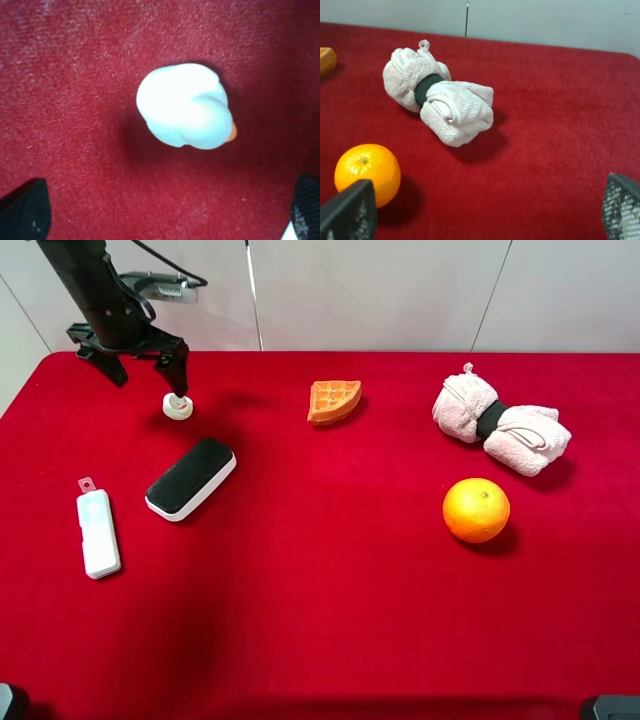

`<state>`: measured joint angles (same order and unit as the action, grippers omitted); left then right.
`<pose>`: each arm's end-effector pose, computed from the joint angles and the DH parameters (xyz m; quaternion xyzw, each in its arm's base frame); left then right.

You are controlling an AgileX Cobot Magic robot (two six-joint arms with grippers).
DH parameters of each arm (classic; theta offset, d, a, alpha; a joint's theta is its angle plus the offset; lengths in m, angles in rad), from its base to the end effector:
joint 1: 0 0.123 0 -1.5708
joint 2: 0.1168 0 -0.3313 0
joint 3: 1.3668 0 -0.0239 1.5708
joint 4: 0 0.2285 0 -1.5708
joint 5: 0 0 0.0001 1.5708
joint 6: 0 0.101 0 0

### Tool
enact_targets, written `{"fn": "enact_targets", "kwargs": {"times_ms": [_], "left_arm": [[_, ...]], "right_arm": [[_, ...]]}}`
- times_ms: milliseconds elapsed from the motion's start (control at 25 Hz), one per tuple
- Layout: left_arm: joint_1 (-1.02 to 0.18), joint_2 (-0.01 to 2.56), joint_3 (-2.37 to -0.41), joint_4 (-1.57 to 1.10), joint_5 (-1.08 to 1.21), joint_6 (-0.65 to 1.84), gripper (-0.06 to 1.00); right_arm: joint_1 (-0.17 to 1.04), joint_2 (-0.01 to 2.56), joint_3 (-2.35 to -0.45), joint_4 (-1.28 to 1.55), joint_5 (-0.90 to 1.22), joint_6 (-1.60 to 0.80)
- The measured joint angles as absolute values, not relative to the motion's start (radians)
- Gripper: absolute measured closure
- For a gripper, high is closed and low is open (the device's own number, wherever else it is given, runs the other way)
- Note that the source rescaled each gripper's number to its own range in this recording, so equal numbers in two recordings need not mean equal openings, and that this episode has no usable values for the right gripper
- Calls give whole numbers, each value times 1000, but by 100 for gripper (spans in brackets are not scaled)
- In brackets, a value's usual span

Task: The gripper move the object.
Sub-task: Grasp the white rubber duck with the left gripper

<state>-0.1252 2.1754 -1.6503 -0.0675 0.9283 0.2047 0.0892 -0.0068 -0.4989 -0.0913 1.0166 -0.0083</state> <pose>0.4521 -0.0624 0.1978 0.1461 0.9836 -0.0249 0.1031 -0.0604 -0.0133 0.2655 -0.0400 0.8382 -0.0237 0.5435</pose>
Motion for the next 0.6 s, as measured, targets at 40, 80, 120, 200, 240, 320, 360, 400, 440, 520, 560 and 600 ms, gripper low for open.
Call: {"fn": "enact_targets", "kwargs": {"times_ms": [40,80,120,200,240,320,360,400,440,520,560,600], "left_arm": [[-125,2183,-1652,-67,918,207,2],[-125,2190,-1654,-65,908,209,2],[-125,2194,-1654,-65,897,210,2],[-125,2201,-1655,-65,880,211,2],[-125,2204,-1657,-65,873,211,2],[-125,2216,-1658,-65,857,212,2],[-125,2222,-1658,-66,855,213,2],[-125,2228,-1658,-69,851,217,2],[-125,2236,-1658,-75,846,222,2],[-127,2250,-1658,-80,830,229,2],[-130,2257,-1658,-80,823,232,2],[-134,2263,-1658,-80,814,234,2]], "right_arm": [[89,-7,-499,-91,1017,-8],[89,-7,-499,-91,1017,-8],[89,-7,-499,-91,1017,-8],[89,-7,-499,-91,1017,-8],[89,-7,-499,-91,1017,-8],[89,-7,-499,-91,1017,-8],[89,-7,-499,-91,1017,-8],[89,-7,-499,-91,1017,-8],[89,-7,-499,-91,1017,-8],[89,-7,-499,-91,1017,-8],[89,-7,-499,-91,1017,-8],[89,-7,-499,-91,1017,-8]]}}
